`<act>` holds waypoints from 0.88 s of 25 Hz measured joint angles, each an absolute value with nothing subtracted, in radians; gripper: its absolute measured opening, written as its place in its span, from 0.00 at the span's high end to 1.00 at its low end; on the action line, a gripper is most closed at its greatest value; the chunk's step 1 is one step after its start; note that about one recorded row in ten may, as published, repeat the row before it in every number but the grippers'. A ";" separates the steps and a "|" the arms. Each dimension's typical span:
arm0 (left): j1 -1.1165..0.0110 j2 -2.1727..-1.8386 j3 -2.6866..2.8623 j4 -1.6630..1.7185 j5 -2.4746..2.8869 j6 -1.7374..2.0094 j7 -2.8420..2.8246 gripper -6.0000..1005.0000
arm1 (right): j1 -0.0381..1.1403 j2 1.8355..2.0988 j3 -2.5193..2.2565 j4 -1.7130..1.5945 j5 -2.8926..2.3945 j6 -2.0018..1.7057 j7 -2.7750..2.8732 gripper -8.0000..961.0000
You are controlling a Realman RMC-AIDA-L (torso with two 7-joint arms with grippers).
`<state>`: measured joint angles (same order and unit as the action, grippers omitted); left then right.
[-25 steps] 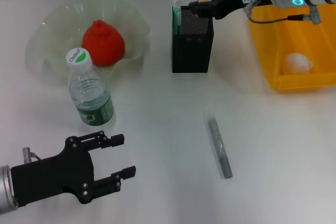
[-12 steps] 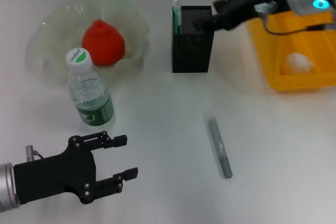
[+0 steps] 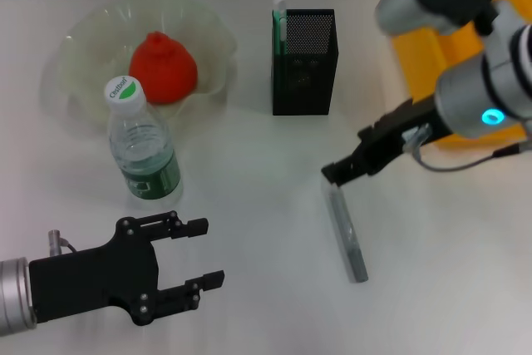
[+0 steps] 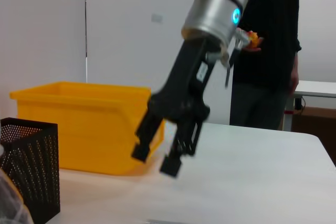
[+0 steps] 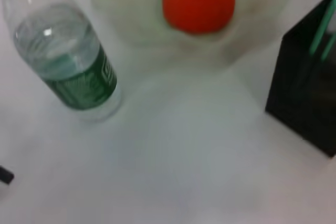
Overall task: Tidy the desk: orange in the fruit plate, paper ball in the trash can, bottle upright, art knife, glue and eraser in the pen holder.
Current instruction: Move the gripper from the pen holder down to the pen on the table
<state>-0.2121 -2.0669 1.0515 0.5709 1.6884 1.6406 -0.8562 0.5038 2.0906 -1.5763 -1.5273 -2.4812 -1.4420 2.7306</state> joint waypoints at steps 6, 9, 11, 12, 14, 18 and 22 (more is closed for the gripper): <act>-0.213 -2.068 1.052 0.571 1.688 1.639 -0.856 0.36 | 0.523 2.089 -1.617 -1.428 -2.490 -1.405 2.746 0.15; -0.213 -2.068 1.052 0.571 1.688 1.639 -0.856 0.36 | 0.535 2.089 -1.626 -1.391 -2.501 -1.387 2.756 0.16; -0.213 -2.068 1.052 0.571 1.688 1.639 -0.856 0.36 | 0.542 2.089 -1.632 -1.366 -2.505 -1.372 2.758 0.16; -0.213 -2.069 1.052 0.571 1.688 1.639 -0.856 0.36 | 0.545 2.089 -1.636 -1.355 -2.505 -1.363 2.758 0.16; -0.213 -2.069 1.052 0.571 1.688 1.639 -0.856 0.36 | 0.552 2.089 -1.649 -1.335 -2.505 -1.350 2.759 0.16; -0.213 -2.069 1.052 0.571 1.687 1.638 -0.856 0.36 | 0.569 2.089 -1.679 -1.305 -2.506 -1.329 2.765 0.16; -0.213 -2.069 1.052 0.567 1.687 1.637 -0.856 0.36 | 0.594 2.089 -1.699 -1.264 -2.506 -1.308 2.767 0.16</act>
<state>-0.2132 -2.0694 1.0523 0.5667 1.6873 1.6368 -0.8559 0.5938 2.0893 -1.6991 -1.2644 -2.5056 -1.3080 2.7672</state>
